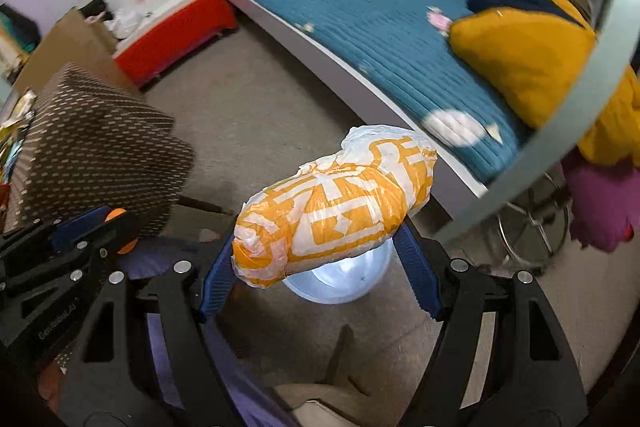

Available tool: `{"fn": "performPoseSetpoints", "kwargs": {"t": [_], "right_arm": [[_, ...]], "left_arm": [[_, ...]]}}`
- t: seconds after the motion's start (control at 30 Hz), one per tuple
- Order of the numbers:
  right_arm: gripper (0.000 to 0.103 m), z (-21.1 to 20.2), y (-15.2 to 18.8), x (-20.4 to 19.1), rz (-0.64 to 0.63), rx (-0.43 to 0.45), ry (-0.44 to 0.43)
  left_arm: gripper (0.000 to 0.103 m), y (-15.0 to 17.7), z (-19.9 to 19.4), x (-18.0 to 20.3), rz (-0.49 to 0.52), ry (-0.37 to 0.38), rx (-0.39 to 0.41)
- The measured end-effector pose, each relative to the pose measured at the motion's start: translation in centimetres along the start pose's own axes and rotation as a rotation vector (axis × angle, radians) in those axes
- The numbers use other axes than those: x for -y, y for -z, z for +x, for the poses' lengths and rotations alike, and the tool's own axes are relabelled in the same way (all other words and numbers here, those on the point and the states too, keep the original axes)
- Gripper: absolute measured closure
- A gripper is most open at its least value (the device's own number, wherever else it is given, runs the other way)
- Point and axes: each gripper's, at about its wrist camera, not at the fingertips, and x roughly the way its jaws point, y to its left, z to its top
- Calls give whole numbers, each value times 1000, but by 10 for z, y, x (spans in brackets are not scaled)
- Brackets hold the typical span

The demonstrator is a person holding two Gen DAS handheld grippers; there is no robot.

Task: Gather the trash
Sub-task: 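Carry the bag and cap over the blue bucket and open both grippers, then return both grippers from the bucket to the table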

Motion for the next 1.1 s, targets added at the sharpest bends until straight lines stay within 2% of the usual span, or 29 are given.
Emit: {"fn": "performPoseSetpoints", "kwargs": {"t": [0.03, 0.1, 0.13, 0.17, 0.37, 0.67, 0.73, 0.83, 0.93, 1.1], "right_arm": [[31, 2, 0, 6, 11, -6, 4], [31, 5, 1, 17, 40, -19, 16], [31, 6, 1, 22, 50, -23, 21], [30, 7, 1, 26, 58, -27, 27], [30, 13, 2, 34, 82, -50, 51], [30, 44, -8, 1, -6, -100, 20], [27, 46, -13, -8, -29, -96, 1], [13, 48, -22, -15, -46, -70, 5], [12, 51, -25, -17, -59, -66, 31], [12, 63, -16, -20, -96, -119, 57]], "left_arm": [[72, -2, 5, 5, 0, 4, 2], [51, -6, 12, 11, 4, 28, -5], [33, -9, 15, 14, 1, 45, -7], [31, -11, 17, 15, -2, 53, 1], [31, -9, 28, 14, 14, 19, -25], [31, 0, 31, -24, -61, -32, -48], [31, 1, 28, -33, -79, -46, -42], [31, 2, 25, -42, -101, -54, -37], [31, 5, 23, -47, -110, -43, -38], [31, 8, 26, -49, -105, -46, -44]]}}
